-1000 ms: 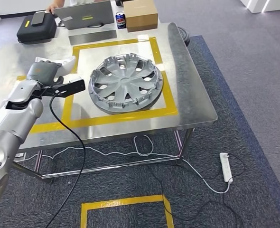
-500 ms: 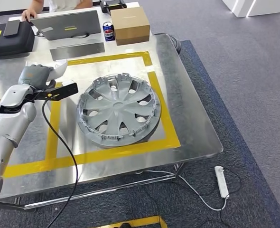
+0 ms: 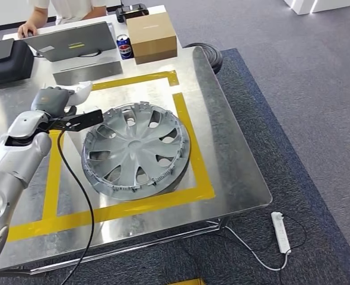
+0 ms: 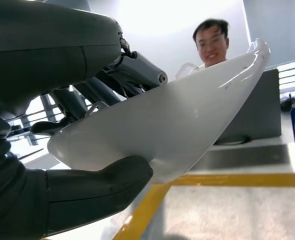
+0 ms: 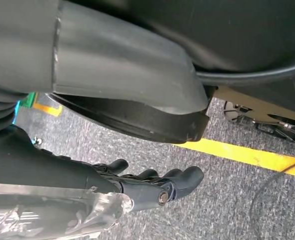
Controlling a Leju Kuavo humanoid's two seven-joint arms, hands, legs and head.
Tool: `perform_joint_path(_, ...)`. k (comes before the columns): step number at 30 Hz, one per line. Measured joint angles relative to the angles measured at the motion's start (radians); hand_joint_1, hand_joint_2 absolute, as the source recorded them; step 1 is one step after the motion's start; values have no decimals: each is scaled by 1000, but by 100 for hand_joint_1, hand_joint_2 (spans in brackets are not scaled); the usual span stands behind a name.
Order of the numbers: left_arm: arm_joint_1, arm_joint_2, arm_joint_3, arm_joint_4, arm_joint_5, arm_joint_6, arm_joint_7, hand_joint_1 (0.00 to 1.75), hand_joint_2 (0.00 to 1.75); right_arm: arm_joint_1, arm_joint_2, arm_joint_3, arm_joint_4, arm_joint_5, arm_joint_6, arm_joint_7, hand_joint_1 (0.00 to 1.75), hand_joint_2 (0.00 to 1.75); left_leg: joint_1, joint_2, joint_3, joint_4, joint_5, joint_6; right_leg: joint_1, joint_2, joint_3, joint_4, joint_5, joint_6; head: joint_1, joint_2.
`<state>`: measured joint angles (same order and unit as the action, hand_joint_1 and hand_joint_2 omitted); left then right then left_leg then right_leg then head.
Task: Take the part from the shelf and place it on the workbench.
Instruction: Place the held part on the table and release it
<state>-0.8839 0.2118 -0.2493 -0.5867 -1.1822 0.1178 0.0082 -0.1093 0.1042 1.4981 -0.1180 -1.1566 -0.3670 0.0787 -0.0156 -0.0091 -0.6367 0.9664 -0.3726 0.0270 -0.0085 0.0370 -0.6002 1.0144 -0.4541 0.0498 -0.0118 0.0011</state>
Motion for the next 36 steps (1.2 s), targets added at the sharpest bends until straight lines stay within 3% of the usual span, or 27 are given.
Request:
perform_joint_path(4, -5, -4, -3, 0, -37, -6, -47, 175, 175, 3, 0, 0, 0, -1, 3, -2, 0, 0, -1, 1, 6, 0, 6, 0, 0, 7, 5, -1, -1, -4, 0, 0)
perform_joint_path(6, 8, -6, -6, 0, -31, -16, -69, 175, 175, 5, 0, 0, 0, -2, 4, -4, 0, 0, 0, 1, 11, -4, 2, -1, 4, 8, 8, -2, -5, -18, 0, 0)
perform_joint_path(8, 20, -9, -7, 0, -15, -16, -76, 175, 175, 5, 0, 0, 0, -4, 4, -5, 0, 0, 3, 2, 16, -11, -4, -17, 9, 7, 10, -1, -7, -31, 1, 0)
perform_joint_path(10, 25, -10, -4, -2, 8, -4, -81, 175, 175, 5, 0, 0, 0, -5, 4, -5, 0, 0, 5, 2, 20, -15, -10, -28, 8, 5, 15, -7, -7, -30, 1, 0)
perform_joint_path(12, 28, -11, 2, -9, 29, 11, -88, 175, 175, 5, 0, 1, 0, -5, 4, -2, 0, 0, 9, 3, 41, -41, -8, -22, 11, 2, 26, -15, -11, -25, 0, 0)
perform_joint_path(14, 28, -13, 8, -16, 39, 17, -90, 175, 175, 4, 0, 3, 0, -4, 4, 0, 0, 0, 16, 6, 69, -76, 4, -20, 16, -7, 15, 30, -45, -21, 3, 0)
perform_joint_path(16, 27, -13, 11, -19, 43, 18, -90, 175, 175, 0, -2, 4, 0, -4, 4, -1, 0, 0, 21, 9, 78, -83, 10, -24, 14, -16, -36, 149, -107, -12, 7, 0)
perform_joint_path(17, 27, -14, 12, -20, 42, 19, -90, 175, 175, -4, -3, 5, 0, -4, 4, -1, 0, 0, 23, 10, 79, -80, 8, -28, 12, -19, -62, 205, -126, -5, 8, 0)
perform_joint_path(18, 28, -14, 12, -22, 40, 19, -89, 175, 175, -7, -4, 5, 0, -4, 3, -1, 0, 0, 26, 10, 79, -74, 4, -32, 8, -21, -77, 235, -126, 4, 8, 0)
perform_joint_path(19, 28, -15, 12, -25, 34, 19, -88, 175, 175, -9, -5, 6, 0, -5, 3, -1, 0, 0, 30, 10, 79, -67, -3, -37, 4, -24, -75, 230, -104, 14, 8, 0)
perform_joint_path(21, 28, -14, 12, -33, 16, 17, -86, 175, 175, -9, -8, 6, 0, -7, 3, -2, 0, 0, 44, 10, 79, -44, -20, -52, -9, -29, -30, 127, -29, 39, 8, 0)
perform_joint_path(22, 26, -12, 12, -37, 6, 14, -85, 175, 175, -8, -9, 7, 0, -8, 3, -3, 0, 0, 47, 9, 76, -30, -29, -61, -13, -30, -1, 76, -6, 51, 12, 0)
perform_joint_path(23, 25, -10, 12, -41, -4, 11, -83, 175, 175, -7, -9, 7, -1, -10, 3, -5, 0, 0, 48, 8, 72, -16, -36, -69, -15, -30, 17, 42, 2, 53, 15, 0)
perform_joint_path(24, 23, -6, 11, -43, -12, 8, -80, 175, 175, -7, -10, 8, -1, -11, 3, -7, 0, 0, 46, 7, 68, -5, -41, -75, -16, -28, 25, 30, -6, 46, 17, 0)
perform_joint_path(25, 22, -2, 10, -44, -21, 4, -76, 175, 175, -6, -9, 9, -1, -13, 3, -9, 0, 0, 43, 6, 64, 3, -43, -77, -15, -26, 26, 31, -12, 32, 19, 0)
perform_joint_path(27, 17, 4, 7, -46, -39, -3, -67, 175, 175, -7, -9, 11, -1, -16, 3, -12, 0, 0, 42, 6, 61, 9, -41, -70, -18, -21, 21, 31, -16, 12, 16, 0)
perform_joint_path(32, 0, 21, -3, -46, -107, -9, -27, 175, 175, -9, -9, 17, -1, -19, 4, -10, 0, 0, 41, 7, 62, 7, -25, -45, -18, -10, 18, 30, -13, 4, 14, 0)
perform_joint_path(36, 1, 37, -16, -46, -155, 2, -2, 175, 175, -10, -10, 24, 0, -19, 4, -10, 0, 0, 42, 7, 63, 0, -29, -46, -11, -8, 16, 31, -16, -12, 14, 0)
